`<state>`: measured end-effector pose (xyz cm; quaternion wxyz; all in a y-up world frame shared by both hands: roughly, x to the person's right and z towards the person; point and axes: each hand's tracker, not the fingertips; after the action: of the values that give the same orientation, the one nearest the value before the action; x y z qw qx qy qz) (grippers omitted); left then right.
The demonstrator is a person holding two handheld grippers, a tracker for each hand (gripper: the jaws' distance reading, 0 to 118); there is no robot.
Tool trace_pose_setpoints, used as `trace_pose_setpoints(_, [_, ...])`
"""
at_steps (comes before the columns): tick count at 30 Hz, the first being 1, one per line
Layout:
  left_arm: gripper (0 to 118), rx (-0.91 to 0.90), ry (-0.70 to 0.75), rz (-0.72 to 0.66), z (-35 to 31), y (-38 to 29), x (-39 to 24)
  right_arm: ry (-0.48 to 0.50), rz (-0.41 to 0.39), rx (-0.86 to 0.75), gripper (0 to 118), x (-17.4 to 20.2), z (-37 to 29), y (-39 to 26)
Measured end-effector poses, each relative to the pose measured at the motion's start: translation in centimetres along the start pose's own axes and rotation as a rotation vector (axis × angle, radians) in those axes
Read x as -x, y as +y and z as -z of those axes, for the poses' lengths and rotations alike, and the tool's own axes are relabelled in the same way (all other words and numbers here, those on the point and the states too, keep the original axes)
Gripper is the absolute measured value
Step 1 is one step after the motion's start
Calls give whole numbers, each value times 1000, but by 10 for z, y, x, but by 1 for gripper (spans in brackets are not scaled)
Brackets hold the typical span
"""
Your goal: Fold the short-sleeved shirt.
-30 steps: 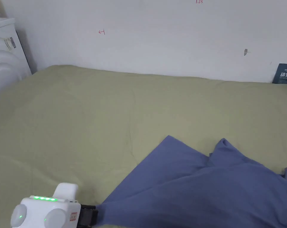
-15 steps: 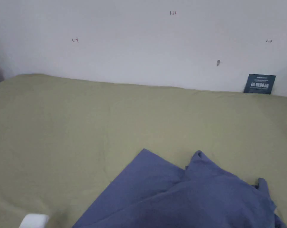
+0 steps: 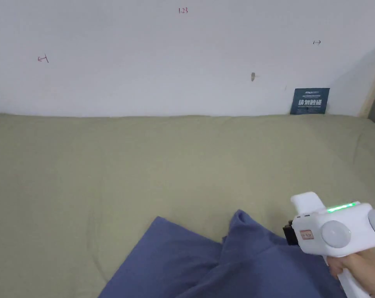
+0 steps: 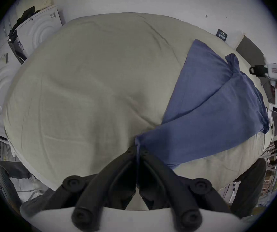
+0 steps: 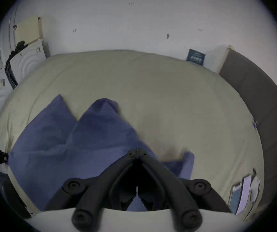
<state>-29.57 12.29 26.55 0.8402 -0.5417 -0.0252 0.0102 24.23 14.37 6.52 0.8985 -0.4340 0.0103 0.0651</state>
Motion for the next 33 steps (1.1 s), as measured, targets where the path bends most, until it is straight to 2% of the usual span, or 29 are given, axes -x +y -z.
trace_pose_setpoints(1, [1, 2, -1, -1, 0, 2, 0, 15, -15, 38, 65, 0, 11, 6])
trace_pose_setpoints(2, [1, 4, -3, -4, 0, 2, -1, 34, -17, 79, 107, -2, 24, 10])
trace_pose_setpoints(3, [1, 6, -3, -6, 0, 3, -3, 36, -21, 134, 117, 6, 28, 10])
trace_pose_setpoints(4, [1, 9, -3, -1, 5, 4, 2, 26, -34, 114, 106, 9, 30, 10])
trace_pose_setpoints(5, [1, 10, 0, 5, 6, 5, 3, -7, -80, 121, 101, 11, 34, 13])
trace_pose_setpoints(7, [1, 12, 2, 12, 7, 6, 1, -65, -147, 146, 101, 6, 61, 7])
trace_pose_setpoints(10, [1, 14, 1, 9, 9, 8, 0, -49, -145, 165, 99, 1, 80, 4])
trace_pose_setpoints(11, [1, 13, 0, 7, 9, 8, -1, -54, -143, 173, 92, 6, 79, 5])
trace_pose_setpoints(12, [1, 12, 0, 5, 10, 8, 0, -49, -146, 175, 73, 6, 77, 6])
trace_pose_setpoints(13, [1, 11, 1, 9, 10, 8, 1, -11, -154, 176, 35, 6, 73, 7])
trace_pose_setpoints(14, [1, 11, 2, 10, 10, 8, 0, 63, -144, 174, 21, 7, 66, 8])
trace_pose_setpoints(15, [1, 10, 4, 10, 9, 9, -1, 21, -162, 152, 4, 28, 40, 10])
trace_pose_setpoints(16, [1, 10, 6, 13, 11, 8, 2, -39, -210, 111, 0, 38, 25, 10])
trace_pose_setpoints(17, [1, 8, 8, 17, 14, 6, 8, -28, -224, 75, 0, 41, 12, 12])
trace_pose_setpoints(18, [1, 6, 8, 14, 12, 6, 9, -3, -202, 89, 0, 43, -5, 14])
trace_pose_setpoints(20, [1, -18, 4, -8, 7, 6, 17, -22, -203, 3, 0, 40, -35, 18])
trace_pose_setpoints(23, [1, -103, -8, -40, -15, 14, 26, -2, -160, -77, 0, 24, -93, 29])
trace_pose_setpoints(27, [1, -249, -56, -65, -66, 40, 17, -61, -182, -235, 0, 10, -189, 42])
trace_pose_setpoints(33, [1, -434, -82, 5, -154, 96, -16, -140, -115, -435, 0, -20, -326, 55])
